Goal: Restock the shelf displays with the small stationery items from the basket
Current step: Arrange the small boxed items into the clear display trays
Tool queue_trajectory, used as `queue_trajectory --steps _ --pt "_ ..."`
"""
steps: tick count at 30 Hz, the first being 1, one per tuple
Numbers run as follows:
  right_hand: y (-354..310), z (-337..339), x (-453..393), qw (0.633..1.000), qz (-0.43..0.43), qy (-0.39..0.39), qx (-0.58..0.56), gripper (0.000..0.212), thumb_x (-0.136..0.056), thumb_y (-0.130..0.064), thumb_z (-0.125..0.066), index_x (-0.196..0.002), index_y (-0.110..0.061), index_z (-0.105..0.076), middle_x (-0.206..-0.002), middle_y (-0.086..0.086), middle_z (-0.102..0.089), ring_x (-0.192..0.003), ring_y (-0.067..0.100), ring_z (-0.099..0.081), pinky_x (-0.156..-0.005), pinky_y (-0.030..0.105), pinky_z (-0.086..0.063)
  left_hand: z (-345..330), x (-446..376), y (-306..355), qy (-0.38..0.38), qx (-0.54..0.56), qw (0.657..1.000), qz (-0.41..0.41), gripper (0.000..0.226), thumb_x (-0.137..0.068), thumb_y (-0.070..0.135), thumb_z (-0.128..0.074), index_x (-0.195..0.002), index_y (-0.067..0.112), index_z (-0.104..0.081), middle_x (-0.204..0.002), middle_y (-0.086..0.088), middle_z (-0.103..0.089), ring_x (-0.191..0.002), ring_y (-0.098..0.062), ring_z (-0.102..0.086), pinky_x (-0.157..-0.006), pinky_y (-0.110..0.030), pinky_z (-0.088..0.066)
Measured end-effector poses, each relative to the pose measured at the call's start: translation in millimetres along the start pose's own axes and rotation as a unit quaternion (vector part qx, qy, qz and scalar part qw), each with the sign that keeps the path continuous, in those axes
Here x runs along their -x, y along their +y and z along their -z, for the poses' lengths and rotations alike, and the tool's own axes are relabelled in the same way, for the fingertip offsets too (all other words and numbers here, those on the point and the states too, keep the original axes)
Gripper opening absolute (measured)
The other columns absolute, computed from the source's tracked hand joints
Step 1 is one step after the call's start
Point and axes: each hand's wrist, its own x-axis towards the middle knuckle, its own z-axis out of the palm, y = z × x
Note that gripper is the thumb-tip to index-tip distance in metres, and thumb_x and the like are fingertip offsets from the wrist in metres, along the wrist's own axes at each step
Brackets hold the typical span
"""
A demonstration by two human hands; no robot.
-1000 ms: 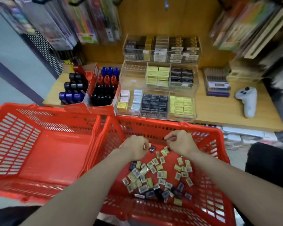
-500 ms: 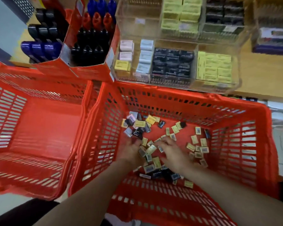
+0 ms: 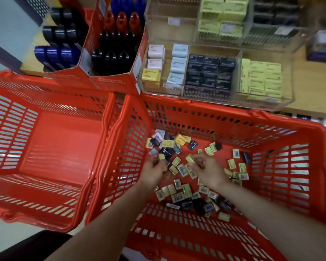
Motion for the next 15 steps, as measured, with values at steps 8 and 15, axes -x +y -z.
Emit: queue_trajectory --steps 8,15 --pt "-95.1 95.9 88.4 0.982 0.042 -0.075 -0.169 0.031 -0.087 -0.012 -0.073 -0.117 -0.011 -0.067 -0.115 0.006 -0.068 -0.090 0.018 -0.073 -0.081 0.031 -0.060 7.7 116.0 124.9 -0.239 0.238 0.941 0.002 0.034 -0.105 0.030 -0.039 -0.123 0.005 -0.055 -0.108 -0.015 -0.070 -0.086 -0.023 -0.065 -0.071 -0.030 -0.057" --pt "-196.9 201.5 188.4 0.946 0.288 0.127 0.077 0.034 -0.069 -0.033 -0.087 -0.092 -0.046 -0.066 -0.096 -0.025 -0.068 -0.083 -0.006 -0.065 -0.072 0.012 -0.053 14.6 218.1 211.5 -0.307 0.176 0.930 -0.094 0.032 -0.102 0.015 -0.047 -0.128 -0.003 -0.053 -0.119 -0.022 -0.068 -0.094 -0.027 -0.070 -0.075 -0.033 -0.060"
